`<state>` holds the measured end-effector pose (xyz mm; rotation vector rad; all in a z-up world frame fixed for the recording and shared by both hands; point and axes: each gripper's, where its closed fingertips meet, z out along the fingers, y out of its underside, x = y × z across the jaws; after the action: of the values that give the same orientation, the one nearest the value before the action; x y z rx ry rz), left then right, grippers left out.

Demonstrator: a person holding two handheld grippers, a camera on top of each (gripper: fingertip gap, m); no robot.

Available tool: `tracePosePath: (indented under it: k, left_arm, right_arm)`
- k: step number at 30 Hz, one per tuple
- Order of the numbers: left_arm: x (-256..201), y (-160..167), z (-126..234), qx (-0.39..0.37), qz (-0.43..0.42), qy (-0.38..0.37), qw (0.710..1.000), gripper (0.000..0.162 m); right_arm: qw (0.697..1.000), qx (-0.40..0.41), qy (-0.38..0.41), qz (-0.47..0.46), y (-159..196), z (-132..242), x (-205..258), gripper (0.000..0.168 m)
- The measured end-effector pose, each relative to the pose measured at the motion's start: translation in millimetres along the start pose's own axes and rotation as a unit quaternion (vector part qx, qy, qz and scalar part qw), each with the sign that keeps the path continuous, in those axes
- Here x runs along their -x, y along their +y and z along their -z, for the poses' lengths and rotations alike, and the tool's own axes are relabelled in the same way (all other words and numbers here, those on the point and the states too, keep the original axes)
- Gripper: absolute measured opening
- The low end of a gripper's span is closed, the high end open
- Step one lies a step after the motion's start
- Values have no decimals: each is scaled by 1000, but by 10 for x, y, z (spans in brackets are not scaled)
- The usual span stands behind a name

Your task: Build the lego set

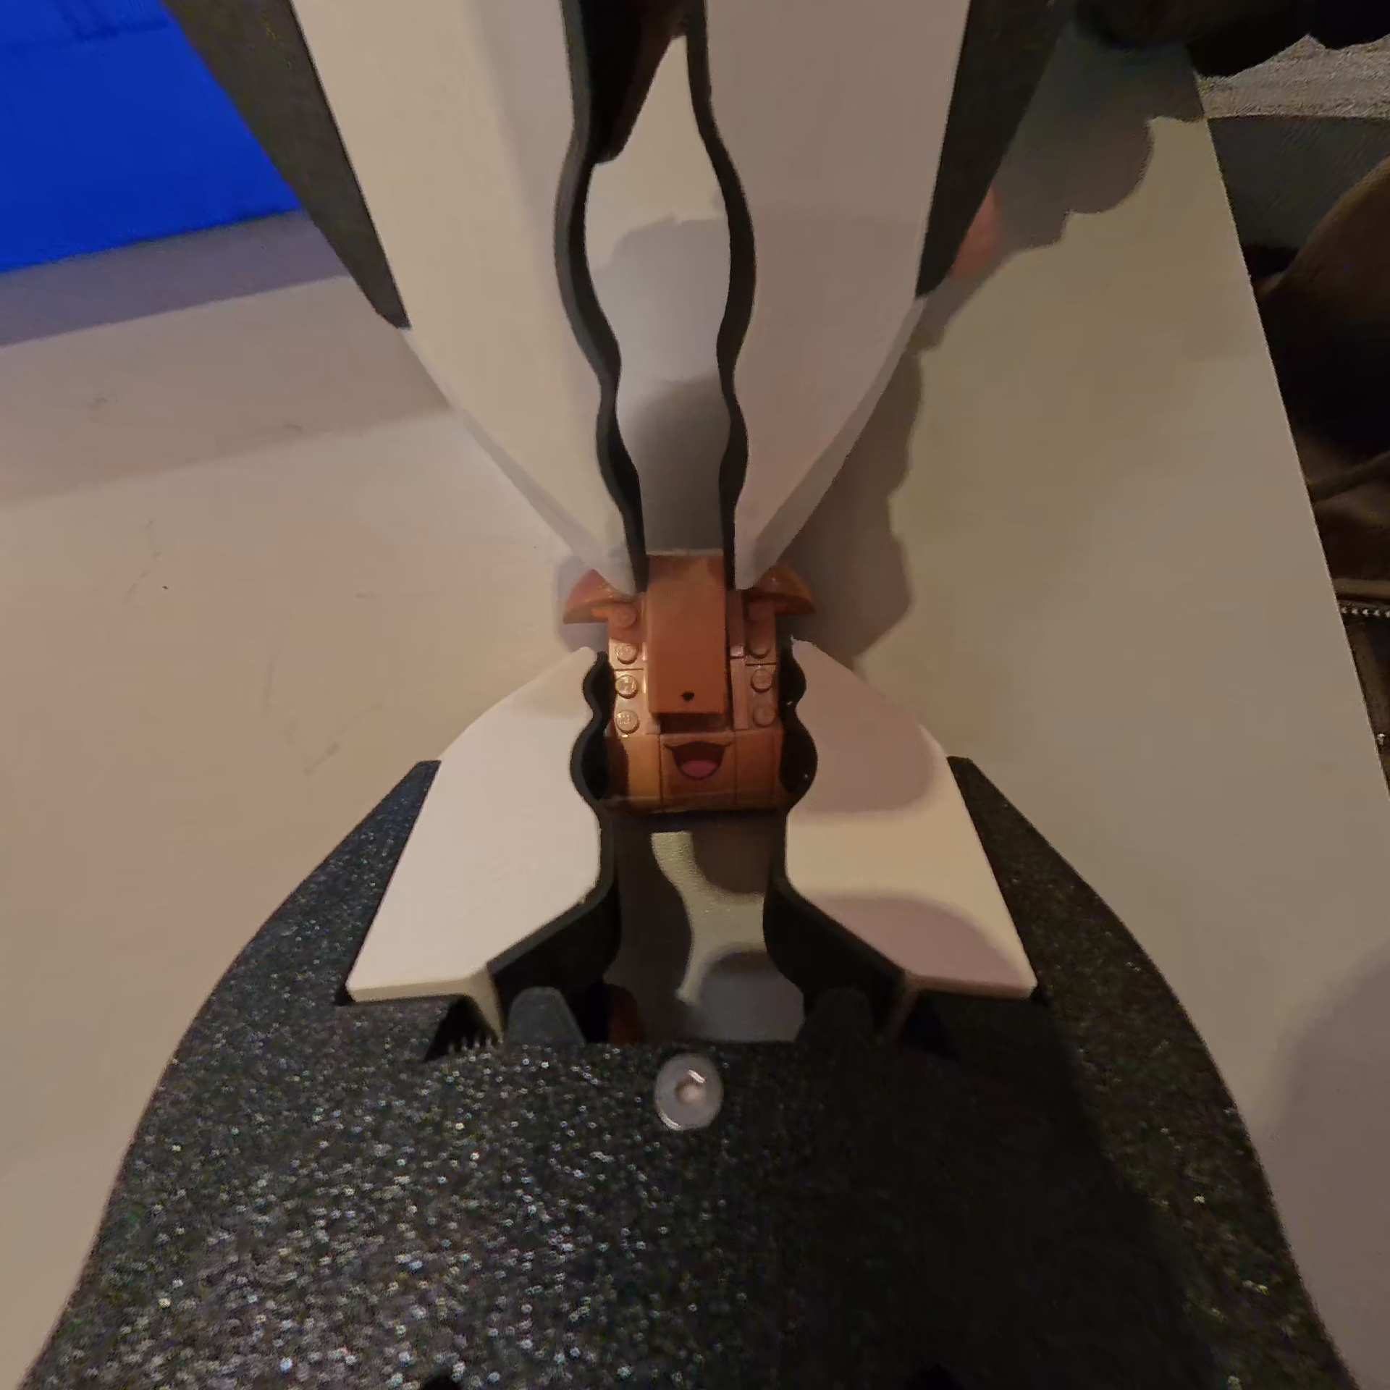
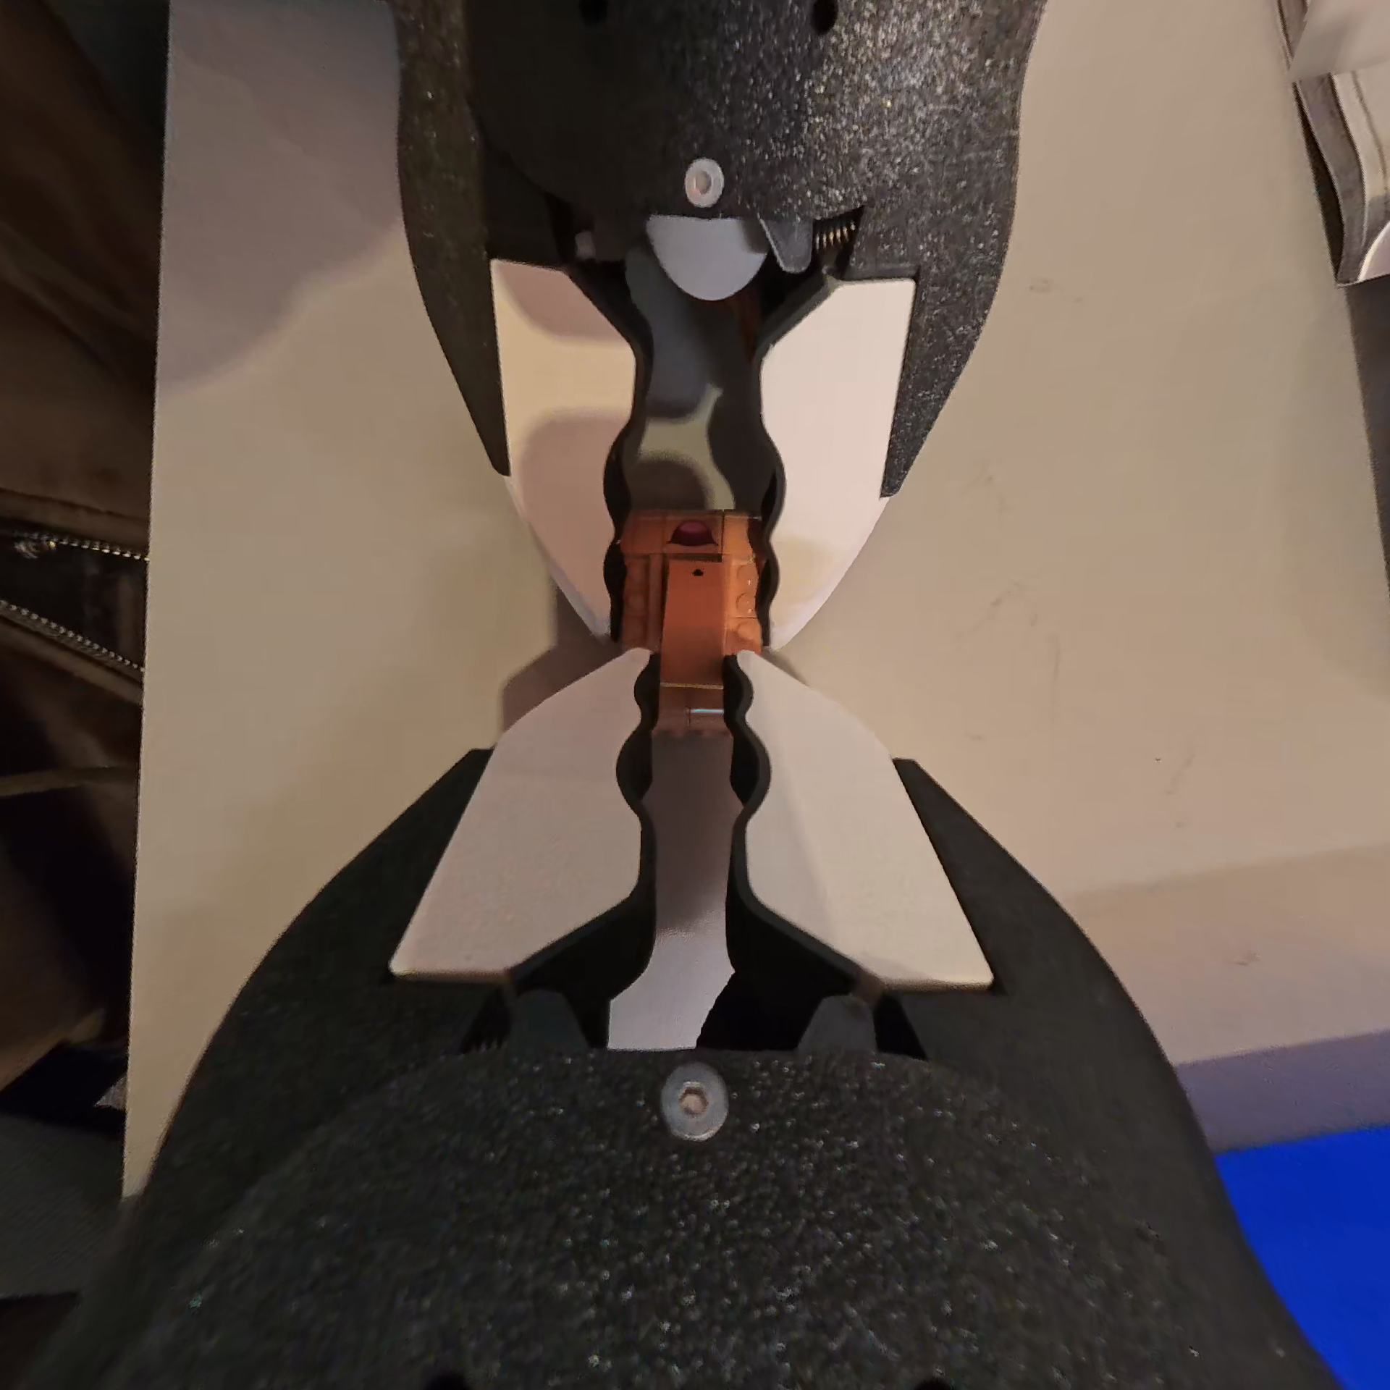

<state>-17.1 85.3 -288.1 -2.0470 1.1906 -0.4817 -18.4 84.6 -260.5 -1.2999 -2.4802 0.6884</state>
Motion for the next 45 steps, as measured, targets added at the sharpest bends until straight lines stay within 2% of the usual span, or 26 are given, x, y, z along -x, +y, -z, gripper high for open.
tracePosePath:
  k: [11,17,21,25,30,37,45]
  left_arm:
    - [-28,-2,-14,1,-3,5,1000,43]
    - [-24,-2,-3,-1,-1,6,1000,43]
    - [3,1,23,-4,4,3,1000,43]
    - [18,-17,64,-14,12,7,1000,43]
    - [63,-46,149,-32,19,6,999,43]
    - [91,-102,247,-52,17,4,999,43]
    - [58,-154,253,-62,10,7,998,43]
  right_arm:
    - [1000,21,-11,2,45,-48,45,16]
    - [1000,-3,0,11,-2,-30,16,16]
    - [999,-34,6,17,-10,3,7,27]
    - [995,-98,18,12,-53,24,-19,40]
    - [986,-160,52,-4,4,-17,-92,66]
    - [972,-224,64,-18,-68,-27,-103,73]
    - [973,-220,73,-17,-101,-119,-95,75]
